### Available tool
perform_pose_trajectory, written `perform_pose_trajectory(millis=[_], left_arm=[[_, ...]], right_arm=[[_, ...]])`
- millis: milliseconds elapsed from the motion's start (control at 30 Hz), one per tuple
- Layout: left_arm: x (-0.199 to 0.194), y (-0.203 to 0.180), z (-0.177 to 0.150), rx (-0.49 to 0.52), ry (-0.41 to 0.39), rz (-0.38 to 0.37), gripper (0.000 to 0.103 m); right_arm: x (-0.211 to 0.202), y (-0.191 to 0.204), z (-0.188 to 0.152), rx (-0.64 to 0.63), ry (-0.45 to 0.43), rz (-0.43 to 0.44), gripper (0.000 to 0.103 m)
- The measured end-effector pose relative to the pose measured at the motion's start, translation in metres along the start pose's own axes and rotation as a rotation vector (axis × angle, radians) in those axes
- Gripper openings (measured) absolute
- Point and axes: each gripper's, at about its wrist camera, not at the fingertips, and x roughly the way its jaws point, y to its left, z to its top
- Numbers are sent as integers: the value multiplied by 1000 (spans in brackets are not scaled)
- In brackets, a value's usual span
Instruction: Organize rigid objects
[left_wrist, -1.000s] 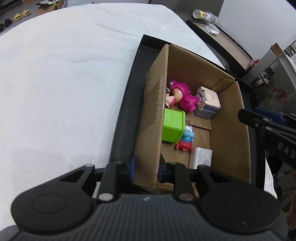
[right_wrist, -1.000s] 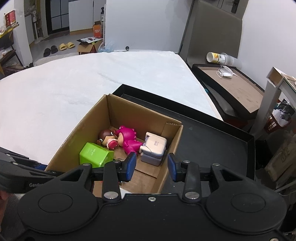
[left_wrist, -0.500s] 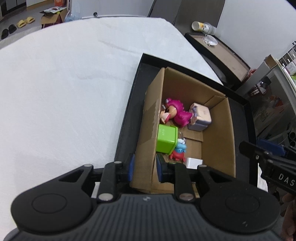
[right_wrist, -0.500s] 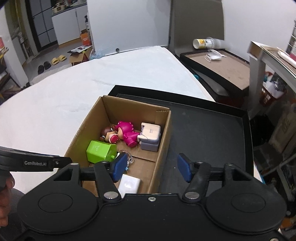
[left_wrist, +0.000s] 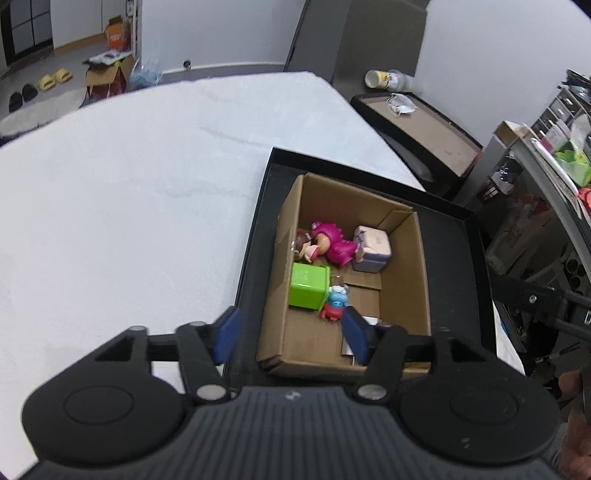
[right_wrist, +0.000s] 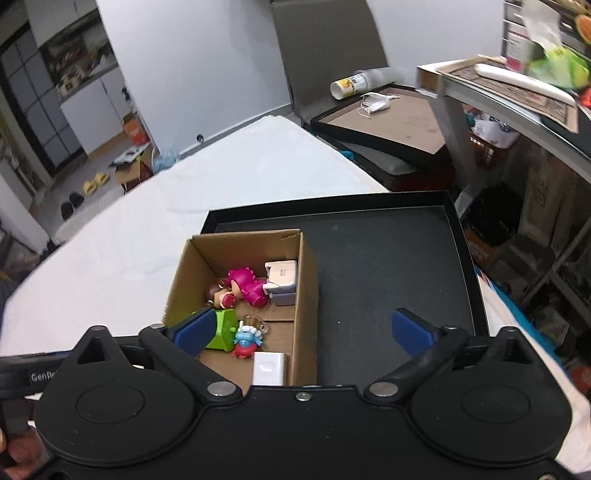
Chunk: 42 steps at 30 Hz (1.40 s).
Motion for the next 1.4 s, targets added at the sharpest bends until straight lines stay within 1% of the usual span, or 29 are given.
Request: perform_pose_trajectory(millis=[133,200,300,400,467,700,800,867,933,1133,1267,1400], left_arm=[[-23,-7,-3,28,-57,-2,78],[-33,-8,-6,30,-73,-10,80],[-51,-11,-13,32,-94,-16,82],[-67,-14,-21,43,-107,-25,82],[-77,-17,-25,51,-115,-24,83],[-109,-28,-39,86,-155,-31,83],[-124,-31,-46,97,-177,-28,83],[-133,-32,-50,96,-195,-31,87],[-142,-33,-54,99,-214,-34,90],[-168,-36,-66,116,-253,-28,92],[-184,-34,-72,110,-273,-28,93],[-200,-34,-79,110,-296,-35,96]], right_arm=[[-17,-5,-1,21,-18,-17,103],[-26,-6,-4,25,-31,-12,103],[-41,-6,-8,26,-51,-12,103],[-61,-6,-13,26,-102,-38,103],[-71,-5,-16,30,-116,-51,103],[-105,-12,-26,66,-151,-22,103],[-120,-13,-32,69,-169,-39,103],[-130,-12,-36,71,-189,-43,103],[-140,-12,-40,79,-212,-39,103],[-163,-14,-48,106,-248,-11,103],[-178,-13,-52,100,-244,31,103],[-194,-5,-55,62,-259,14,103]])
